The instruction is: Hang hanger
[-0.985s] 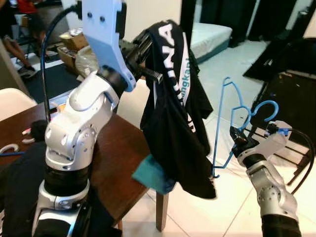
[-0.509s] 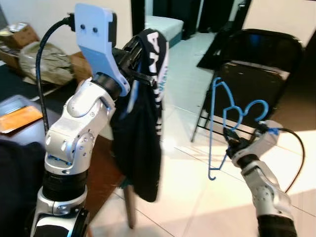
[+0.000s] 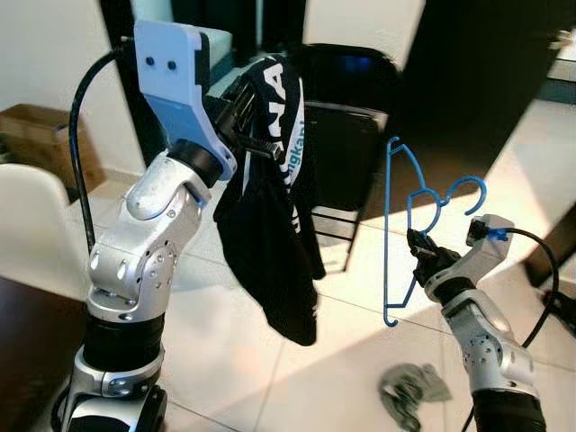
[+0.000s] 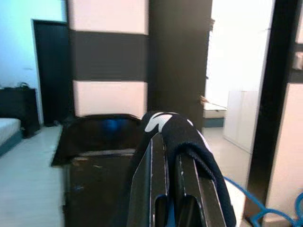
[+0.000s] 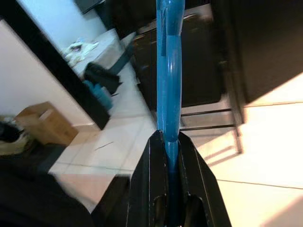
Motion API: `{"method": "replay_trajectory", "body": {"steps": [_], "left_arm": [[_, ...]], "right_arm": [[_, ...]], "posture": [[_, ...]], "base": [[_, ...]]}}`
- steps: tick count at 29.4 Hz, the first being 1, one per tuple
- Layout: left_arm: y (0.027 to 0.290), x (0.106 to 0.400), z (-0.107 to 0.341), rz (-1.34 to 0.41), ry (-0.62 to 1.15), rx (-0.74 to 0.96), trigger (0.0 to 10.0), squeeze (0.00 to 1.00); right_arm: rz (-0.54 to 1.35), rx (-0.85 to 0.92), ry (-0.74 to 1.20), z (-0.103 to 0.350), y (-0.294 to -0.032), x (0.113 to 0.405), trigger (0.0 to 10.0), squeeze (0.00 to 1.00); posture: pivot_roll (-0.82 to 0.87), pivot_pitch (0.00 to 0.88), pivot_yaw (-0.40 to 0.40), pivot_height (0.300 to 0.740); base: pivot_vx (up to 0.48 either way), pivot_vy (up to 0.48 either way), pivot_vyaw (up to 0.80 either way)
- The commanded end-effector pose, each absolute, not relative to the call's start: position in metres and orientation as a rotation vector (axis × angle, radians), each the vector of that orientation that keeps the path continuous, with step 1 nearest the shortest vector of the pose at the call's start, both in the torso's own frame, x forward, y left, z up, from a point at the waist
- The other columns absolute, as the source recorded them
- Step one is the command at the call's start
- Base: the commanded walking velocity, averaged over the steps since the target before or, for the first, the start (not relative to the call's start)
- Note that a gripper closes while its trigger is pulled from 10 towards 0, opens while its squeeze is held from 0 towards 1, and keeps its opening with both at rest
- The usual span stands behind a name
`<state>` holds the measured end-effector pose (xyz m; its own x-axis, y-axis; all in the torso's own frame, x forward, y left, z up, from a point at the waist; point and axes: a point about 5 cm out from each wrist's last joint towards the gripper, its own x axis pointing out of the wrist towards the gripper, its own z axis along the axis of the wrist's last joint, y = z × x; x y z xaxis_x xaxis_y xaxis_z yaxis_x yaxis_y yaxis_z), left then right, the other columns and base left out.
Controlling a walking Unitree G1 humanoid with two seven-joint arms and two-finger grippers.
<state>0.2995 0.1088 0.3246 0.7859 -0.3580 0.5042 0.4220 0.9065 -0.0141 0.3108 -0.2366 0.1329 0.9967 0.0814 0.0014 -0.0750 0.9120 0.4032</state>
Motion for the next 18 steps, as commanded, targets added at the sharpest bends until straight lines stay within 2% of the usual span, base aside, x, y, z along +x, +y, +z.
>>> {"method": "replay_trajectory", "body": {"steps": [1,5,11,13,14,15,18], "left_arm": [[0.110,0.299,0.324,-0.427,-0.517,-0.098,10.0,0.00],[0.125,0.307,0.300,-0.368,-0.432,-0.032,10.0,0.00],[0.174,0.305,0.225,-0.133,-0.196,0.043,10.0,0.00],[0.174,0.305,0.225,-0.133,-0.196,0.043,10.0,0.00],[0.192,0.295,0.195,-0.039,-0.104,0.075,10.0,0.00],[0.192,0.295,0.195,-0.039,-0.104,0.075,10.0,0.00],[0.213,0.272,0.156,0.083,0.029,0.073,10.0,0.00]], "right_arm": [[0.070,0.406,0.013,0.135,-0.241,0.310,10.0,0.00],[0.075,0.399,0.018,0.135,-0.240,0.312,10.0,0.00],[0.087,0.385,0.032,0.135,-0.239,0.312,10.0,0.00],[0.087,0.385,0.032,0.135,-0.239,0.312,10.0,0.00],[0.091,0.379,0.037,0.135,-0.239,0.311,10.0,0.00],[0.091,0.379,0.037,0.135,-0.239,0.311,10.0,0.00],[0.113,0.367,0.053,0.134,-0.238,0.312,10.0,0.00]], "posture": [[0.00,0.000,-0.025,0.740],[0.00,0.000,-0.025,0.740],[0.00,0.000,-0.028,0.740],[0.00,0.000,-0.028,0.740],[0.00,0.000,-0.034,0.740],[0.00,0.000,-0.034,0.740],[0.00,0.001,-0.066,0.740]], "base": [[0.000,0.000,-0.80],[0.000,0.000,-0.80],[0.000,0.000,-0.80],[0.000,0.000,-0.80],[0.000,0.000,-0.80],[0.000,0.000,-0.80],[0.000,0.000,-0.80]]}}
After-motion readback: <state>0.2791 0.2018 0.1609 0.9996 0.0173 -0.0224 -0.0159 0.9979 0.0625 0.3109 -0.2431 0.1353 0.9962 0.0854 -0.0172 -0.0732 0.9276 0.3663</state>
